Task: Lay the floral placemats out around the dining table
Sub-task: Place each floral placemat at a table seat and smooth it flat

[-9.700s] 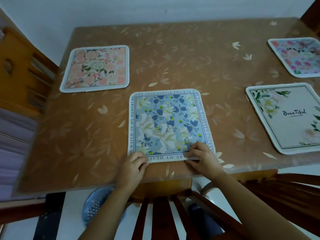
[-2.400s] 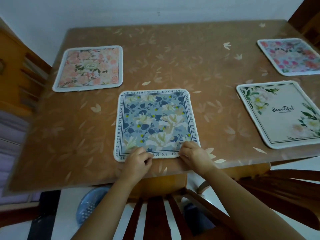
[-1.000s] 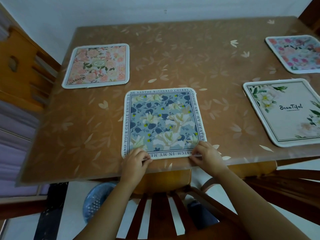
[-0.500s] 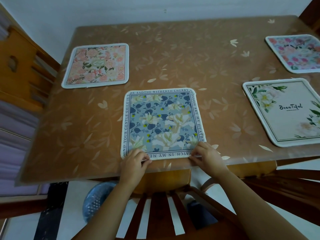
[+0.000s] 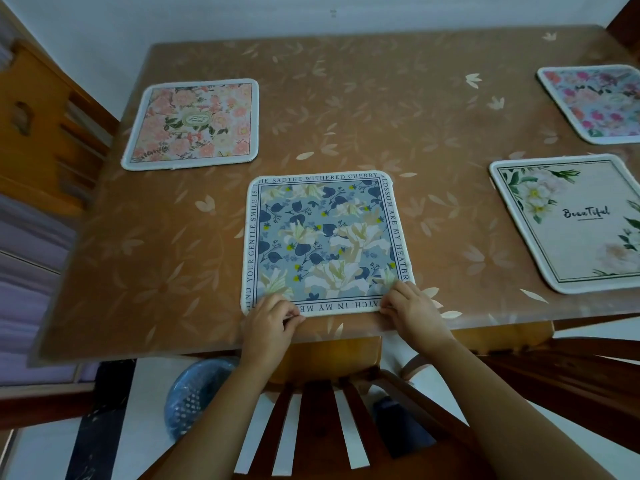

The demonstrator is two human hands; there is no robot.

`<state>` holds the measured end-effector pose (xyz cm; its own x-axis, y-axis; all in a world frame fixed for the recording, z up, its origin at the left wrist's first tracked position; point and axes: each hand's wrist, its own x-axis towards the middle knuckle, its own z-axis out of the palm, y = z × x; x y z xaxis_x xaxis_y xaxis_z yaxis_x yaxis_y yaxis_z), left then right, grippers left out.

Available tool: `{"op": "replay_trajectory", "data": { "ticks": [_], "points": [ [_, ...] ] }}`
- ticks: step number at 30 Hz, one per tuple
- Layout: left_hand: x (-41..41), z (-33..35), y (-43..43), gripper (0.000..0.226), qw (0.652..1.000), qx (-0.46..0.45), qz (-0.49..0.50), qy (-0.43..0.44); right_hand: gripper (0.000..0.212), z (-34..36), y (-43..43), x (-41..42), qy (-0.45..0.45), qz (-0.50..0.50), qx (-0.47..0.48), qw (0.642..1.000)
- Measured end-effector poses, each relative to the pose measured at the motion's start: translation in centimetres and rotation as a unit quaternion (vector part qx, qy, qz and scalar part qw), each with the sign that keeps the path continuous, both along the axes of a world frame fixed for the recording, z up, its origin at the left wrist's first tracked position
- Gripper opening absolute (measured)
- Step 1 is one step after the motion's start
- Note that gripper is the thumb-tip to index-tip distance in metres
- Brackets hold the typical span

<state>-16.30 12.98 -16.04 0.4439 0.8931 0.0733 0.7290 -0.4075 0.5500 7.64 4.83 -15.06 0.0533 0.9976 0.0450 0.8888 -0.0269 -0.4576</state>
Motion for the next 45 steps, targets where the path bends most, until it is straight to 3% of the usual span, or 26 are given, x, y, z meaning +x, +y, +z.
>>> {"op": "replay_trajectory", "data": {
  "ticks": [8,11,17,23,40,45],
  "points": [
    [-0.2,-0.2,0.0,0.017,1.0,0.004,-0.002,-0.002,0.012,0.2,-0.2,-0.1,0.017,-0.018,-0.016,1.0],
    [-0.4,-0.4,0.2,0.031,1.0,0.018,0.012,0.019,0.017,0.3,-0.5,-0.3,0.003,-0.031,-0.003,1.0],
    [-0.5,-1.9,0.2,0.067,0.987,-0.024,-0.034,0.158,0.056,-0.6,-0.1,-1.3,-0.031,-0.044,-0.08,0.995],
    [1.5,-2.2,1.4,0.061,0.972,-0.002,-0.031,0.234,0.064,-1.8,2.4,-4.1,-0.13,-0.011,-0.152,0.98],
    [8.8,-4.1,17.2,0.062,0.974,0.011,0.055,0.218,0.066,-4.0,22.1,1.8,-0.137,-0.01,-0.067,0.988],
    [8.5,-3.8,21.0,0.059,0.974,0.015,0.078,0.211,0.063,-3.8,24.0,4.2,-0.114,-0.019,-0.058,0.992]
  ]
}}
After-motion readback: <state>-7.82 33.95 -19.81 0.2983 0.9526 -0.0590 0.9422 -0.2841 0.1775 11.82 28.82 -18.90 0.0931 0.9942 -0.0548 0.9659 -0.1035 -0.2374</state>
